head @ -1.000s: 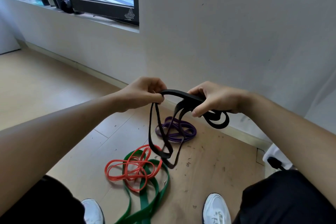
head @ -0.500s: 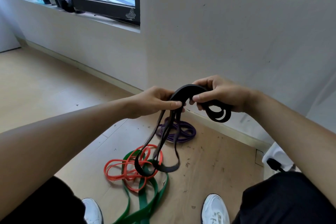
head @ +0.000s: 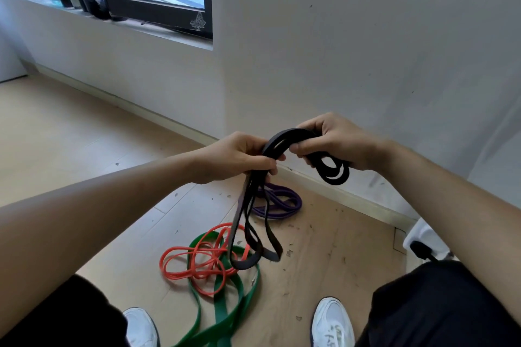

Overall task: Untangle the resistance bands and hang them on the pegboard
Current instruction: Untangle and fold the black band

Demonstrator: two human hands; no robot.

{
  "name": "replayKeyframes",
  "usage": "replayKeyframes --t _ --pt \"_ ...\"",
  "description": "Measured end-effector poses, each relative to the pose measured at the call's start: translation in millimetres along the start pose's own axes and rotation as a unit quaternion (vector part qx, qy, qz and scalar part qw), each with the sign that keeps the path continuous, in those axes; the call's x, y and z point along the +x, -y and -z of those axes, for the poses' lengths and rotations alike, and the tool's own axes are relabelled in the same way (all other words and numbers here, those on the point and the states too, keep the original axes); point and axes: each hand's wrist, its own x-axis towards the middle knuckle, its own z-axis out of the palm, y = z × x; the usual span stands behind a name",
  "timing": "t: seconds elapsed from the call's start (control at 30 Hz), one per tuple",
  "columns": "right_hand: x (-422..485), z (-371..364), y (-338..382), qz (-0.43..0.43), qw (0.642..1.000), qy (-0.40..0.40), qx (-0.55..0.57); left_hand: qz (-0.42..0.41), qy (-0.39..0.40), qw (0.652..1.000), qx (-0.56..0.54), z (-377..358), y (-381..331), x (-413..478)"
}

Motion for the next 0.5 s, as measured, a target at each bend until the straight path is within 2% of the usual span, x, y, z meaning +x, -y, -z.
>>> replayKeyframes --t 0.1,0.33,0.5 --pt "-2.5 3.1 2.3 0.007 1.0 0.004 0.007 -0.008 0.008 1.0 0.027 -1.4 -1.4 -0.9" --pt "-3.4 8.8 1.0 0.027 0.996 -0.013 0.089 -0.002 0.023 0.999 -0.022 -8.7 -3.1 1.4" --pt "-6.5 27.8 -13.0 0.021 0.985 -0.09 0.145 0.034 0.005 0.998 0.057 -3.6 18.3 -1.9"
